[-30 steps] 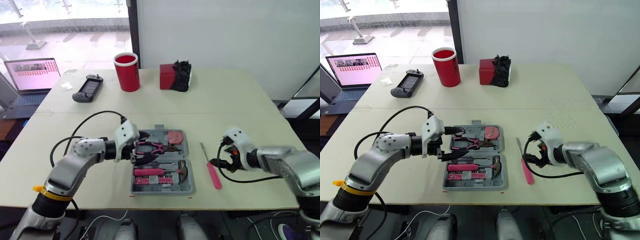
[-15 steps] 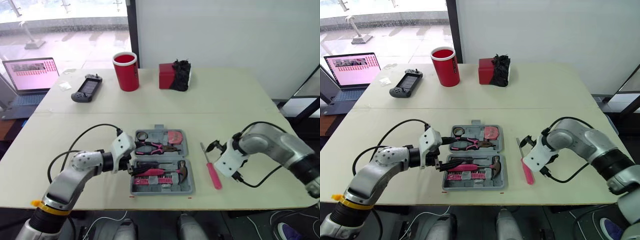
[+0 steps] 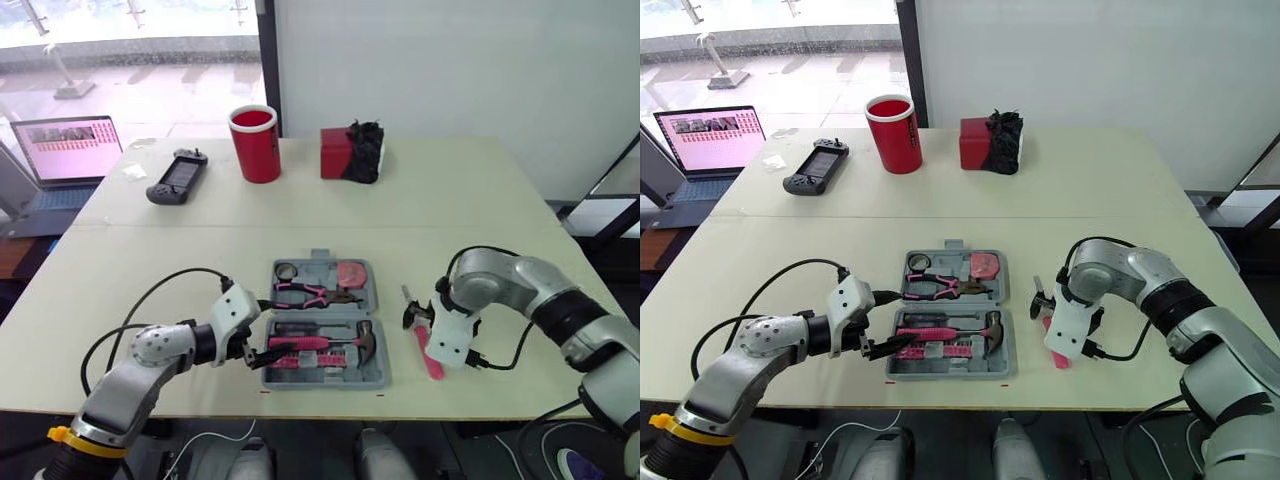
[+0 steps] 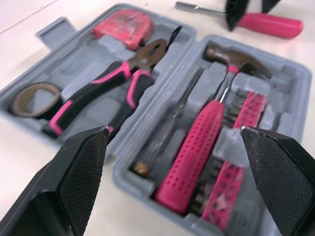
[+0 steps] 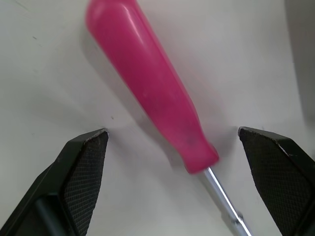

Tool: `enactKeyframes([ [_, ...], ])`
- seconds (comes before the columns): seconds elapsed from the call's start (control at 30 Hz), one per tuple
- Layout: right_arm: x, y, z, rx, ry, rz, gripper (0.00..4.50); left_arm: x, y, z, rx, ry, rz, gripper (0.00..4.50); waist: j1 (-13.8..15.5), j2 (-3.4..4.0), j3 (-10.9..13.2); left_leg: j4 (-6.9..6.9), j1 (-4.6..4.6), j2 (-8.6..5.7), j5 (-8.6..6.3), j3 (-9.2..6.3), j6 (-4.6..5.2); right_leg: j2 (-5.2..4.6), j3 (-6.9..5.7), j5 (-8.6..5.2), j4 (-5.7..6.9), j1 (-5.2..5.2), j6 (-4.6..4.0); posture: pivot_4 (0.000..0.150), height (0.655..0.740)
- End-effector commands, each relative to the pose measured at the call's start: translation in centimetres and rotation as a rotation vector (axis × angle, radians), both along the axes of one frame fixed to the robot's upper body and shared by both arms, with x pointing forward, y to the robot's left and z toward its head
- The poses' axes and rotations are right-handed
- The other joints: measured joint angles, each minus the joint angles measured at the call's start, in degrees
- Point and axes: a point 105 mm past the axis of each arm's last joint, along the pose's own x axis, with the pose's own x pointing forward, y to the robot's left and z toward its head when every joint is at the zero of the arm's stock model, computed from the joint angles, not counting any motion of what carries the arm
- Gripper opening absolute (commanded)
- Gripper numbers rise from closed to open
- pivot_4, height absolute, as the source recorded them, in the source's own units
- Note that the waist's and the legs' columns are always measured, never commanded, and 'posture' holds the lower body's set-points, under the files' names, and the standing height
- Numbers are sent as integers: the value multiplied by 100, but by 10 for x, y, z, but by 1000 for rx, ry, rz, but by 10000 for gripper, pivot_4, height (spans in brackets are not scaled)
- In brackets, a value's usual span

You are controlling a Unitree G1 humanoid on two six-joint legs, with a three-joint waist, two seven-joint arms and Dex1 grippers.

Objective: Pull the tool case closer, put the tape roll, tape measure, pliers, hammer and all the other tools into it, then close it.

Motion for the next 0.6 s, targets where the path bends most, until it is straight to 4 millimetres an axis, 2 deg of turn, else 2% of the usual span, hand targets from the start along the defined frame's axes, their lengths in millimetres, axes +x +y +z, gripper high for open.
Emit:
enactKeyframes([
  [0.03,3,-4,-5,-44,-3,-16,35755,0,-4,12,0,-58,-12,45000,-3,-3,-2,-1,11,0,0,0,0,0,0,0,-1,10,0,1500,7400],
  [0.13,9,-11,-2,-51,-30,-112,20675,-1,-5,12,-3,-56,-10,45000,-18,-4,-1,-7,63,0,-1,1,0,0,0,-11,-6,59,-18,1500,7400],
  [0.23,11,-19,3,-45,-52,-209,5290,-1,-6,11,-3,-53,-13,45000,-8,-3,-2,-5,67,0,0,0,0,1,1,-11,-4,63,-19,1500,7400],
  [0.27,8,-23,3,-40,-43,-233,3834,-1,-8,11,-3,-52,-19,45000,-6,-3,-2,-4,67,0,0,0,0,1,1,-11,-4,65,-18,1500,7400],
  [0.37,-2,-32,3,-9,-12,-342,3820,0,-13,12,-3,-52,-43,45000,64,-3,-1,-5,64,-1,-1,0,0,-1,1,-10,-5,66,-12,1500,7400],
  [0.47,-16,-36,4,80,48,-586,3818,3,-17,14,-6,-56,-55,45000,136,-2,-1,-5,61,-1,-1,0,0,-1,0,-10,-7,65,-9,1500,7400],
  [0.6,-37,-32,7,297,158,-947,3809,4,-22,17,-15,-58,-71,45000,150,-1,-1,-4,59,-1,-1,-1,1,0,-1,-11,-6,64,-11,1500,7400],
])
